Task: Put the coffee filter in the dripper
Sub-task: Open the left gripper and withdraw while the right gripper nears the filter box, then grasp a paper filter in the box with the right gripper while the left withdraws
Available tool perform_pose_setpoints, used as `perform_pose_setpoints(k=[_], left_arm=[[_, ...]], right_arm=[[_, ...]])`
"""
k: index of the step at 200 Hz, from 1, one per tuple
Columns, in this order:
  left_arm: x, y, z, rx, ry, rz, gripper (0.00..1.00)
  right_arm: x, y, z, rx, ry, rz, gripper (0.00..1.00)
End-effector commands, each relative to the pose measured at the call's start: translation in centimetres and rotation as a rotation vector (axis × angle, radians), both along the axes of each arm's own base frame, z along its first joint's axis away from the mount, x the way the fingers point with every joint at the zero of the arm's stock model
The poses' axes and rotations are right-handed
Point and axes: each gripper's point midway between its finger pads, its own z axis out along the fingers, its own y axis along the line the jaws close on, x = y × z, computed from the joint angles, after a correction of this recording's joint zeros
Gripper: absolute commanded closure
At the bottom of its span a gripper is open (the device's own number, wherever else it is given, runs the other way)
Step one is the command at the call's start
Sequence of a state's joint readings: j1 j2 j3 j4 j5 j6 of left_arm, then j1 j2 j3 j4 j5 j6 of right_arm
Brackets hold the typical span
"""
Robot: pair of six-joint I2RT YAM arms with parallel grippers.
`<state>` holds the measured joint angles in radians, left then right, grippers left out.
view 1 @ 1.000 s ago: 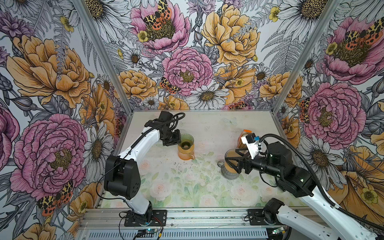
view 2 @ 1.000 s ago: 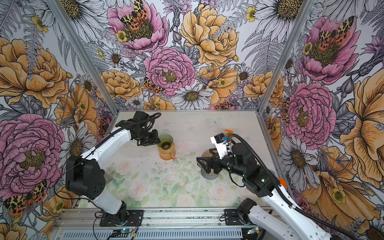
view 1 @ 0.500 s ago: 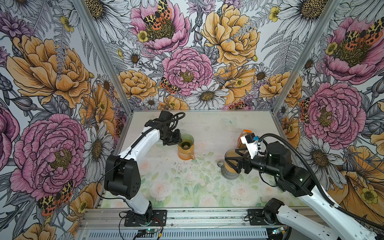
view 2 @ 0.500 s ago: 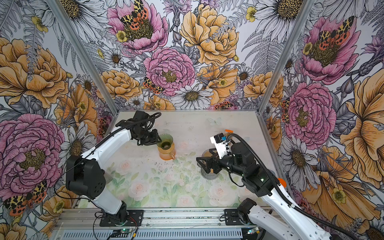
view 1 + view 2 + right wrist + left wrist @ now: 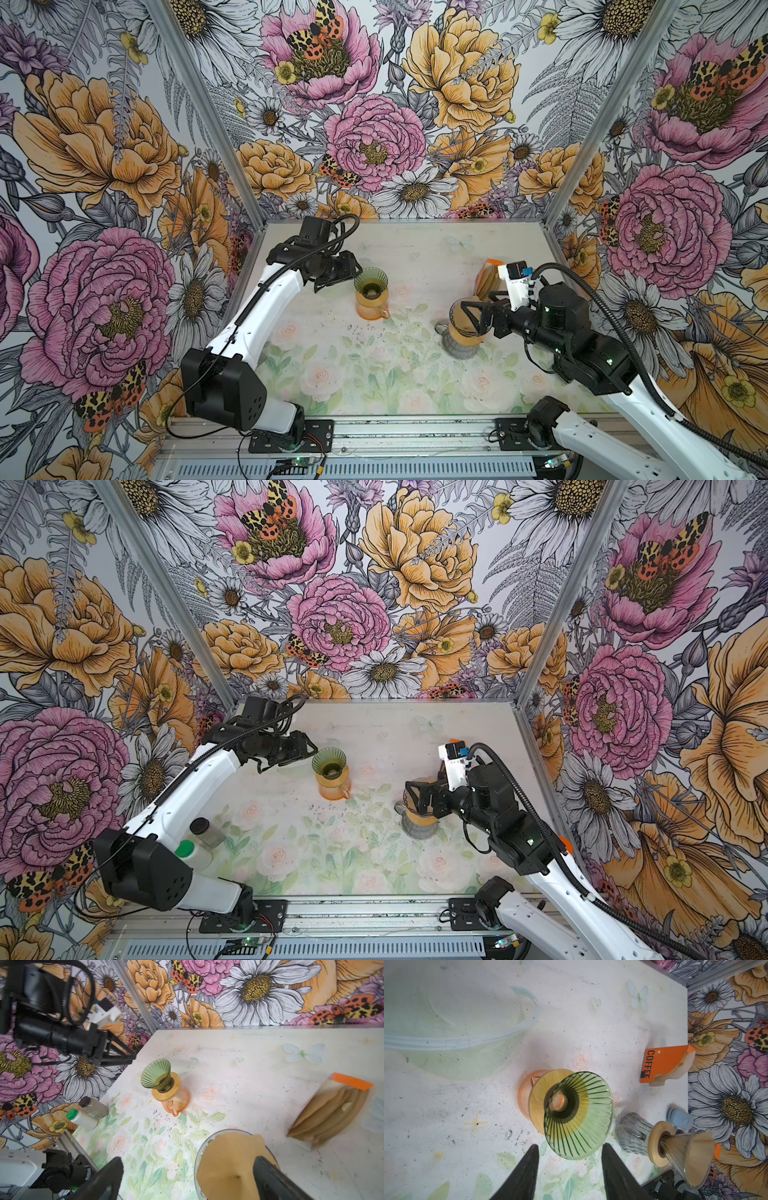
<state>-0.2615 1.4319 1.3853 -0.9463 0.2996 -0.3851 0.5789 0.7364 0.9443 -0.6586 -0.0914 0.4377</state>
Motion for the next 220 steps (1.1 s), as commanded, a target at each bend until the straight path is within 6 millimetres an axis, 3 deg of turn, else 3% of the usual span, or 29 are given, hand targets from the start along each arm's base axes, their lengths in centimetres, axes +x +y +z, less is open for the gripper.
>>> perform_pose_setpoints(k=[1, 44, 74, 97, 128, 151, 175, 220], left_arm=[[-0.7, 0.4, 0.8, 0.008, -0.034, -0.004, 0.44], [-1.7, 0.0, 2.3, -0.025, -0.072, -0.028, 0.28], [-2.0, 0.2, 2.7, -0.032, -0.083, -0.01, 0.02], [-2.4, 0.1, 3.1, -0.044, -0.114, -0.015, 0.01], [-2.8, -1.0, 5.5, -0.132, -0.26, -0.057, 0.01], [-3.3, -1.5, 6.6, -0.19, -0.332, -0.075, 0.01], [-4.0, -2.7, 6.2, -0.215, -0.338, -0.123, 0.01], [-6.0, -7.0, 5.7, -0.259, -0.382, -0.262, 0.01]], right_arm=[[1.6, -1.6, 1.6, 0.045, 0.028, -0.138, 0.01], [3.6, -3.5, 2.0, -0.002, 0.005, -0.243, 0.01], [4.9, -4.7, 1.6, -0.06, -0.002, -0.298, 0.0], [5.8, -6.7, 2.1, -0.113, -0.034, -0.399, 0.01], [7.2, -8.1, 1.3, -0.151, 0.014, -0.446, 0.01], [8.2, -8.9, 0.5, -0.137, 0.068, -0.456, 0.15], [9.6, -9.9, -0.1, -0.096, 0.125, -0.468, 0.25], [12.5, -11.6, -2.0, 0.01, 0.25, -0.478, 0.44]])
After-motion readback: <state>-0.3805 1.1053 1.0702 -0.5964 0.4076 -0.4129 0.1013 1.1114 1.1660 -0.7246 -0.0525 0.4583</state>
